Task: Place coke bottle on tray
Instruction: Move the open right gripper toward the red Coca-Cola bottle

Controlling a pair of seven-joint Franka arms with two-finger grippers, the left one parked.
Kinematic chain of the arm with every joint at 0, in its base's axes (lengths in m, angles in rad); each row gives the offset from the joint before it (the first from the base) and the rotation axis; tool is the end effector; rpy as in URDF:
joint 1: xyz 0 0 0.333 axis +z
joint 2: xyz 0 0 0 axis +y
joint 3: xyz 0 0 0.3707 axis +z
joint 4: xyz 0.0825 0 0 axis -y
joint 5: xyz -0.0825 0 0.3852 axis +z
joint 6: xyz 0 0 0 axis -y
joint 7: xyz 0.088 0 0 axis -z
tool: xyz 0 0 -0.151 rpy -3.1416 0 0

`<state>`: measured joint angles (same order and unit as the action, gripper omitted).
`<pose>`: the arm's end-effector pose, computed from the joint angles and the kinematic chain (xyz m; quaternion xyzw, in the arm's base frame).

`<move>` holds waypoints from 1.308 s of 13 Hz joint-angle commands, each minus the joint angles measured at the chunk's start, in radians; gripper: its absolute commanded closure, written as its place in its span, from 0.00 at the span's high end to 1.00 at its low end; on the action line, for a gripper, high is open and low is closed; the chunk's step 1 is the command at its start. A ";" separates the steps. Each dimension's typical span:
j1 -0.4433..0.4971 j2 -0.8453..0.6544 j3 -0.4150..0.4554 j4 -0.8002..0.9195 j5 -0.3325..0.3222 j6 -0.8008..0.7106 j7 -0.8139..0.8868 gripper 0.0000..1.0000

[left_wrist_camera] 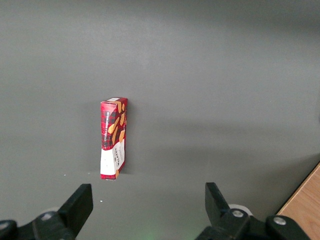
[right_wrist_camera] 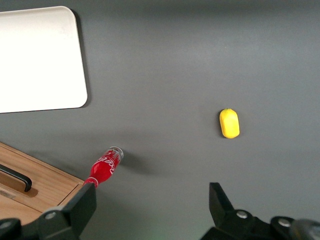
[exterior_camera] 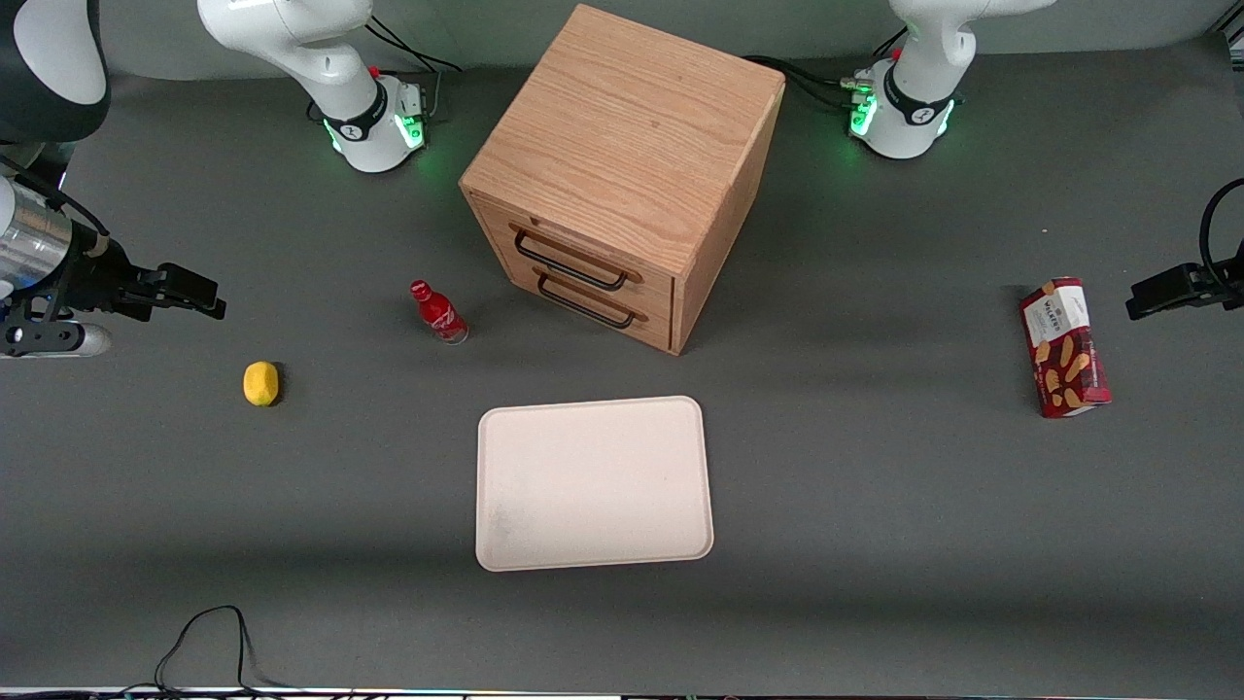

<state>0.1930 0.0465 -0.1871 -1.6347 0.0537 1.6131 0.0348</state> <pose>0.5689 0.0135 0.5830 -0.9990 0.0165 0.0341 0.0218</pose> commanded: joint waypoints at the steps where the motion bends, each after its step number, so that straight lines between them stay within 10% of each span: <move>1: 0.002 0.012 -0.002 0.016 0.000 0.007 -0.018 1.00; 11: 0.005 0.085 0.236 0.029 0.014 0.028 0.260 1.00; 17: 0.011 0.012 0.340 -0.331 0.012 0.316 0.355 1.00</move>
<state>0.2039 0.1373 0.1332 -1.8111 0.0539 1.8386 0.3598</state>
